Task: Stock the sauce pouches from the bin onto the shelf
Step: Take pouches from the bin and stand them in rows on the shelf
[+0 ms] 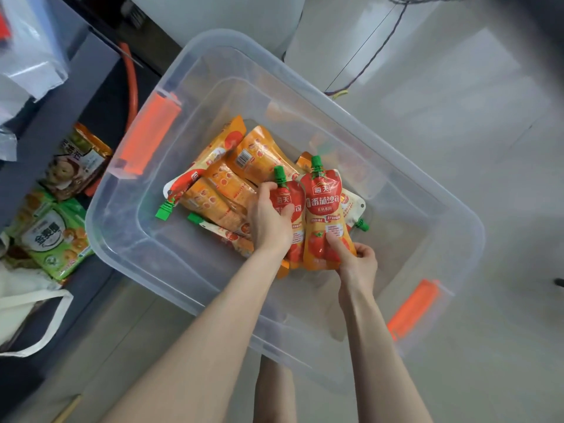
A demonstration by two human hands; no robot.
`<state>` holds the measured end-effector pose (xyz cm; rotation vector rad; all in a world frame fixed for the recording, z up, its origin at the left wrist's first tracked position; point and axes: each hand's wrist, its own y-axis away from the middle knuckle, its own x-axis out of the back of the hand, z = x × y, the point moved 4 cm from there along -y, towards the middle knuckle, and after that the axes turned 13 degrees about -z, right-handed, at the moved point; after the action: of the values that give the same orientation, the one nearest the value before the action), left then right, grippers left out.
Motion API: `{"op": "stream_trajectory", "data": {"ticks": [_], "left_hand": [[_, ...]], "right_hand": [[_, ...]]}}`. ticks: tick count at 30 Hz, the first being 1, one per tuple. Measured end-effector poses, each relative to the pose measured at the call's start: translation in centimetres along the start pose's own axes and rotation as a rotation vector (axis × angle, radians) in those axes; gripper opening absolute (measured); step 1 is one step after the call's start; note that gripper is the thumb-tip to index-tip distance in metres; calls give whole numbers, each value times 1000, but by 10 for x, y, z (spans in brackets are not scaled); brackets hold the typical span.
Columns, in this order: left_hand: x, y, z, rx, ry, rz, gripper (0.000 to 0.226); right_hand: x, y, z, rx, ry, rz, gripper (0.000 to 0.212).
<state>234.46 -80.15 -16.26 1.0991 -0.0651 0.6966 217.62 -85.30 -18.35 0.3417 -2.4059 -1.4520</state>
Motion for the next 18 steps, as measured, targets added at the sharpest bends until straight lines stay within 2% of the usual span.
{"op": "stream_trajectory", "data": {"ticks": [4,6,10,14,16,18], "left_hand": [[-2,-10,-3,92,-17,-55,71],[0,-14,-5,113,-65,-84,64],[7,0,-8,-1,-54,-99,38],[21,35,-7,-144,98,-148,29],[37,57,-3,-221,159,-153,26],[57,83,5,-285,249,-165,24]], "right_hand": [[5,-4,-2,-9,-31,-69,39],[7,-2,-4,5,-5,-94,31],[8,15,-12,79,47,-140,23],[14,54,-26,115,31,-249,34],[17,81,-35,120,-4,-371,44],[17,112,-44,135,23,-503,44]]}}
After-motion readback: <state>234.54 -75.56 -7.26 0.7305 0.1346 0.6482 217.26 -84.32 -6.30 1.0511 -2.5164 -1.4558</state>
